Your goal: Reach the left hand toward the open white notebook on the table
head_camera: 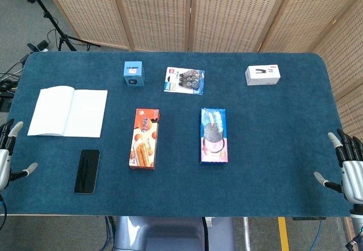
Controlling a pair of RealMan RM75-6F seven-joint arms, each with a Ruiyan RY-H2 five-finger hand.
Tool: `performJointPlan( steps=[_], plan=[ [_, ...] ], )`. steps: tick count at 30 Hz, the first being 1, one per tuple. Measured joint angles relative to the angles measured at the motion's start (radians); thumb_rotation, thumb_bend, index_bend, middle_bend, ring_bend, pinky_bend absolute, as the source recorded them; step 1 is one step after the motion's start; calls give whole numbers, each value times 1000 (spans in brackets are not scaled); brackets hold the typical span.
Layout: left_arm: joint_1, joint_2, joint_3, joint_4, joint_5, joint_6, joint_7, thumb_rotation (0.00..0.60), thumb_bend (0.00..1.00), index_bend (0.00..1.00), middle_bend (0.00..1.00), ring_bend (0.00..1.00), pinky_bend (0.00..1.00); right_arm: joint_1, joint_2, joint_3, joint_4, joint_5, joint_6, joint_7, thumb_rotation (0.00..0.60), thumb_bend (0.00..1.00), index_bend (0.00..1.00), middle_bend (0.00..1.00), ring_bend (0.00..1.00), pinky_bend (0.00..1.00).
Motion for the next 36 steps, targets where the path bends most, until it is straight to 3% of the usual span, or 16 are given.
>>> performJointPlan(
  steps=[11,17,22,26,36],
  plan=[
    [-4,3,2,-2,-3,-20,-5,600,4,0,0,0,0,1,3,-1,-2,-4,-5,19,600,0,0,0,0,0],
    [-48,-34,-22,65,-64,-117,-26,600,234,0,0,0,0,8,7,-5,-3,-4,-26,32,600,0,0,0,0,0],
    [-108,-119,-55,233,-136,-230,-69,600,256,0,0,0,0,9,11,-6,-4,-5,-29,44,600,0,0,0,0,0],
    [-155,-198,-71,395,-176,-324,-108,600,344,0,0,0,0,12,12,-5,-3,0,-39,50,600,0,0,0,0,0],
    [-255,-398,-83,799,-181,-477,-289,600,333,0,0,0,0,26,6,-6,-6,12,-73,38,600,0,0,0,0,0]
  ],
)
